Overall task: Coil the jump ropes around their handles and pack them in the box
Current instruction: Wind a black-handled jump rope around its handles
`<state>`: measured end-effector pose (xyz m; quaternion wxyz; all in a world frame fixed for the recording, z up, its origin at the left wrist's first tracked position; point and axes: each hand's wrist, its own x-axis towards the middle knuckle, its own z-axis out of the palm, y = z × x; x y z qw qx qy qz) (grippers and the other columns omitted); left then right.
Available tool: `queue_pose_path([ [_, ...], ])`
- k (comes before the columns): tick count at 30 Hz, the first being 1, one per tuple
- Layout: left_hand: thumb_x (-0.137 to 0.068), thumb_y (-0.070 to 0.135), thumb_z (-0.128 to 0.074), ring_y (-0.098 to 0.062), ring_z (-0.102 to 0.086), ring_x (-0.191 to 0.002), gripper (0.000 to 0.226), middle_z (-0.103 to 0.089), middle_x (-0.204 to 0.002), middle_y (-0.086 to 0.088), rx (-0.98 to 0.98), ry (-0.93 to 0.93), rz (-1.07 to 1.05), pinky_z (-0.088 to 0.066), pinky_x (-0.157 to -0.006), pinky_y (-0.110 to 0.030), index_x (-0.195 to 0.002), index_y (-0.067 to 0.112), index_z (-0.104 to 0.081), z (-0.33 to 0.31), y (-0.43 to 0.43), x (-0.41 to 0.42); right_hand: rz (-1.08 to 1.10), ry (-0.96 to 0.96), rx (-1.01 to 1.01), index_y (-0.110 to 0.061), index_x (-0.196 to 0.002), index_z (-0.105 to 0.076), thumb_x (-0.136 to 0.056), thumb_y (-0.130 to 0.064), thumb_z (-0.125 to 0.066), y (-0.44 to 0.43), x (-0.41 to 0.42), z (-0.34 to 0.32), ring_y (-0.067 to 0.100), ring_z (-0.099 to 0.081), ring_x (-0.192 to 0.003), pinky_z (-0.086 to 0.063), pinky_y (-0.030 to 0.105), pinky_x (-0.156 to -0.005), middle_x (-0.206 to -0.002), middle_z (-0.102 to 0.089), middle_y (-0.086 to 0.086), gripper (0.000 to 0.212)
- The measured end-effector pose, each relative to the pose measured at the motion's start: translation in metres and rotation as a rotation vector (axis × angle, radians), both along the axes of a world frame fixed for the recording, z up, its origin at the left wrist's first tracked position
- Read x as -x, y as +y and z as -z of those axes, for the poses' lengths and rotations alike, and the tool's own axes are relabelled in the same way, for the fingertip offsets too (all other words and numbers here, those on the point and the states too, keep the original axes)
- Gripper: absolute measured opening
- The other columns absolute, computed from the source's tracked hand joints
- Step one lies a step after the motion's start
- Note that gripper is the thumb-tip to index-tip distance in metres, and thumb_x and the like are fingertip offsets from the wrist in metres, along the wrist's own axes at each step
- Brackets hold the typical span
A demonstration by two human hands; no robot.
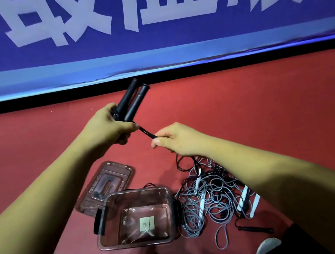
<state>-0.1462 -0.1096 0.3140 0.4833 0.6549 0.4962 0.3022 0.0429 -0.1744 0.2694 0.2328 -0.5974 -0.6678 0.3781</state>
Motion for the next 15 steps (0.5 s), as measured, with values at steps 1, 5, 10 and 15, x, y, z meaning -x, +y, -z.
queue_pose_path([
  [1,-0.078,-0.008,-0.075,-0.021,-0.052,-0.052,0.039,-0.052,-0.074,-0.015,0.000,0.019,-0.026,-0.048,-0.045,-0.027,-0.106,0.004,-0.050,0.002,0.007,0.003,-0.005,-0.046,0.000,-0.016,-0.095,-0.073,-0.097,-0.024,-0.054,-0.002,-0.002,0.001,0.010,-0.037,-0.045,-0.032,0.029,-0.054,-0.054,-0.041,-0.004,0.021],
  [5,-0.075,-0.002,-0.078,-0.023,-0.054,-0.054,0.041,-0.059,-0.074,-0.015,-0.095,0.218,-0.039,-0.047,-0.050,-0.033,-0.104,0.002,-0.050,0.015,0.021,0.013,-0.022,-0.152,-0.005,-0.012,-0.098,-0.072,-0.097,-0.023,-0.053,-0.007,-0.004,-0.002,0.004,-0.035,-0.036,-0.029,0.020,-0.044,-0.053,-0.041,-0.005,0.022],
  [10,-0.073,0.007,-0.077,-0.022,-0.058,-0.053,0.036,-0.064,-0.077,-0.010,-0.240,0.457,-0.065,-0.044,-0.050,-0.028,-0.096,0.010,-0.050,0.027,0.026,0.013,-0.126,-0.258,-0.029,-0.009,-0.094,-0.069,-0.101,-0.026,-0.049,-0.011,0.009,-0.017,0.010,-0.039,-0.050,-0.029,0.027,-0.050,-0.056,-0.044,-0.005,0.027],
  [15,-0.072,0.010,-0.076,-0.031,-0.062,-0.075,0.030,-0.066,-0.086,-0.011,-0.387,0.584,-0.059,-0.050,-0.065,-0.035,-0.095,0.011,-0.057,0.041,0.024,0.005,-0.193,-0.339,-0.036,-0.003,-0.076,-0.053,-0.100,-0.028,-0.048,-0.019,0.024,-0.018,0.022,-0.041,-0.059,-0.033,0.031,-0.055,-0.064,-0.046,0.004,0.035],
])
